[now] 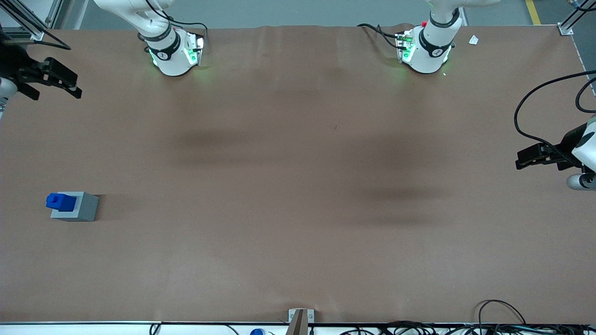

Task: Insert blue part into gray base with right arm

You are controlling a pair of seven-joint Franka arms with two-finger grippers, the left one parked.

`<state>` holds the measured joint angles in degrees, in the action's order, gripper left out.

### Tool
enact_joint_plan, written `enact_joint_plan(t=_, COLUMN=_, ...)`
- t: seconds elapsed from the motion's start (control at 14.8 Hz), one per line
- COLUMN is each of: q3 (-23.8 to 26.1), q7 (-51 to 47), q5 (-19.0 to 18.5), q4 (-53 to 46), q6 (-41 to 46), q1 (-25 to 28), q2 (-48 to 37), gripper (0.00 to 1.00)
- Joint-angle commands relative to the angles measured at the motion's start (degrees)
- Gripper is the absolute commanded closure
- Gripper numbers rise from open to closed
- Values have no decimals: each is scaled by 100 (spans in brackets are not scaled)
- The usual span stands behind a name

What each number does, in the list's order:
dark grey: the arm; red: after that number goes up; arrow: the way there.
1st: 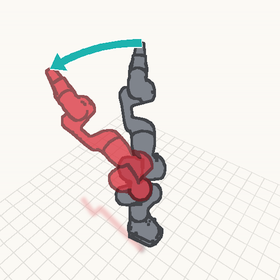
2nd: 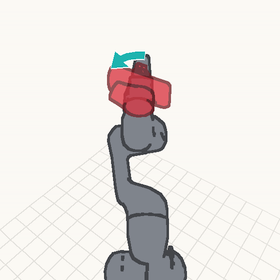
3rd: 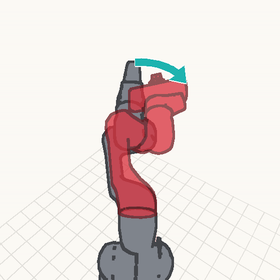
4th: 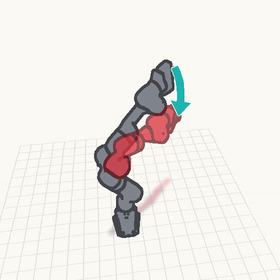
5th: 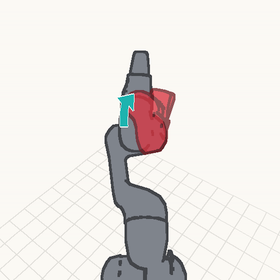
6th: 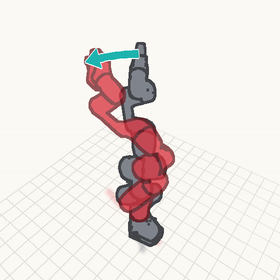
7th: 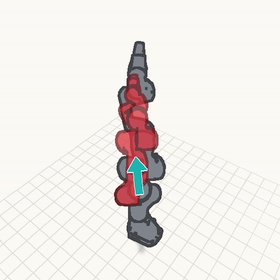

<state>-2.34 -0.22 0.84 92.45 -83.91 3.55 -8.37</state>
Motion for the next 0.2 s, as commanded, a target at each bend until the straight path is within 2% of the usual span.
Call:
enact_joint_plan(t=0.0, q3=-47, q7=-40, q5=-49, q4=-209, q6=23, q1=14, q2=142, gripper=0)
enact_joint_plan(t=0.13, q3=-47, q7=-48, q5=-67, q4=-219, q6=32, q1=23, q2=151, gripper=0)
